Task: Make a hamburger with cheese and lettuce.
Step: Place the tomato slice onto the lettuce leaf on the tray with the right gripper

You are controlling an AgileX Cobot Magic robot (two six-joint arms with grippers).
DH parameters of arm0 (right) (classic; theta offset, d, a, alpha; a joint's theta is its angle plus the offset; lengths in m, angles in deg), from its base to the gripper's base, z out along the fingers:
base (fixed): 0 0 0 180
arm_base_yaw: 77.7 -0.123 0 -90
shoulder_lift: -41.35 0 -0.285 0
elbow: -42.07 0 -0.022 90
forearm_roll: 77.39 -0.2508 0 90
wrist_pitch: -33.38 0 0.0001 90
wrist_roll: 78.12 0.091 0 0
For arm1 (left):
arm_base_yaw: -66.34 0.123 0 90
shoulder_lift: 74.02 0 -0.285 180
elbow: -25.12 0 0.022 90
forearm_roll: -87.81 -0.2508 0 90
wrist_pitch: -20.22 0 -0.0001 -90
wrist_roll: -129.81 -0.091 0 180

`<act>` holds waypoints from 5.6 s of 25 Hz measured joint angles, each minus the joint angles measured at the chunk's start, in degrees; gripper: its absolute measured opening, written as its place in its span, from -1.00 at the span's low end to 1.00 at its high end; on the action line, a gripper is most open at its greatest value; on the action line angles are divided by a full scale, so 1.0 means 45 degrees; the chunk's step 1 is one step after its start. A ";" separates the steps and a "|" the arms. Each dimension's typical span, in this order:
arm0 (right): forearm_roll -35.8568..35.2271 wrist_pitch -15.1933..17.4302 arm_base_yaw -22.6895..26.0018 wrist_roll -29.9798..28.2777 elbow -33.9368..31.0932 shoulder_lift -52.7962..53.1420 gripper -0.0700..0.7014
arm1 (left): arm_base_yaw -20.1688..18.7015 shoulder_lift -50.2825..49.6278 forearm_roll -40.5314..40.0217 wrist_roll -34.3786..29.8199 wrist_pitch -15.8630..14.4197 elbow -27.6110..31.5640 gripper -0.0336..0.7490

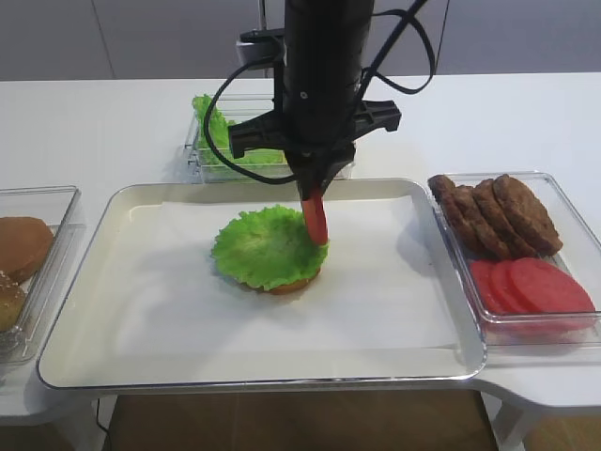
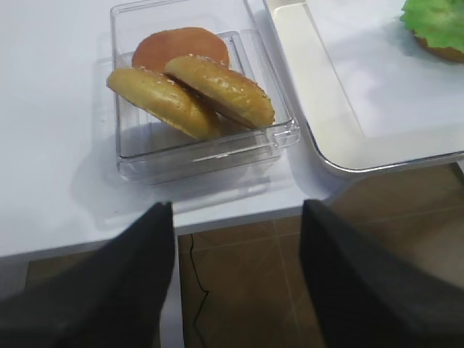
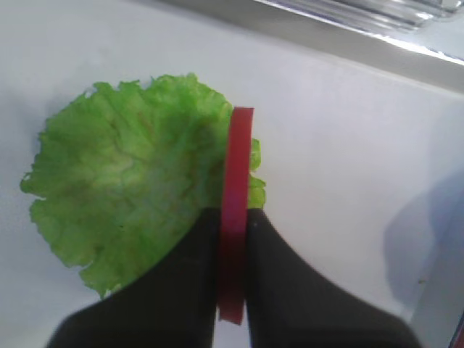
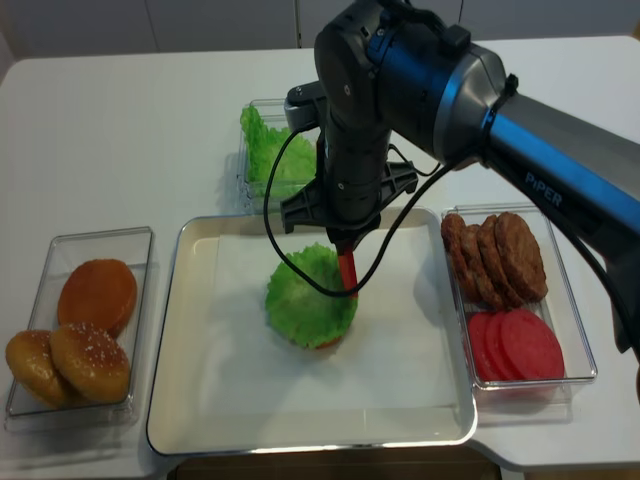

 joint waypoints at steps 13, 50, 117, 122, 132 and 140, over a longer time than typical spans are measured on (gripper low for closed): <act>0.0000 0.0000 0.0000 -0.0118 0.0000 0.0000 -0.60 | 0.0000 0.0000 0.0000 0.0000 0.0000 0.0000 0.15; -0.0636 0.0000 0.0000 -0.0748 0.0000 0.0000 -0.60 | 0.0000 0.0000 0.0000 0.0000 0.0000 0.0000 0.14; -0.2048 0.0000 0.0000 -0.2416 0.0000 0.0000 -0.33 | 0.0000 0.0000 0.0000 0.0000 0.0000 0.0000 0.14; -0.2341 0.0000 0.0000 -0.2646 0.0000 0.0000 -0.33 | 0.0000 0.0000 0.0000 0.0000 0.0000 0.0000 0.14; -0.2514 0.0000 0.0000 -0.2762 0.0000 0.0000 -0.28 | 0.0000 0.0000 0.0000 0.0000 0.0000 0.0000 0.14; -0.2540 0.0000 0.0000 -0.2762 0.0000 0.0000 -0.07 | 0.0000 0.0000 0.0000 0.0000 0.0000 0.0000 0.14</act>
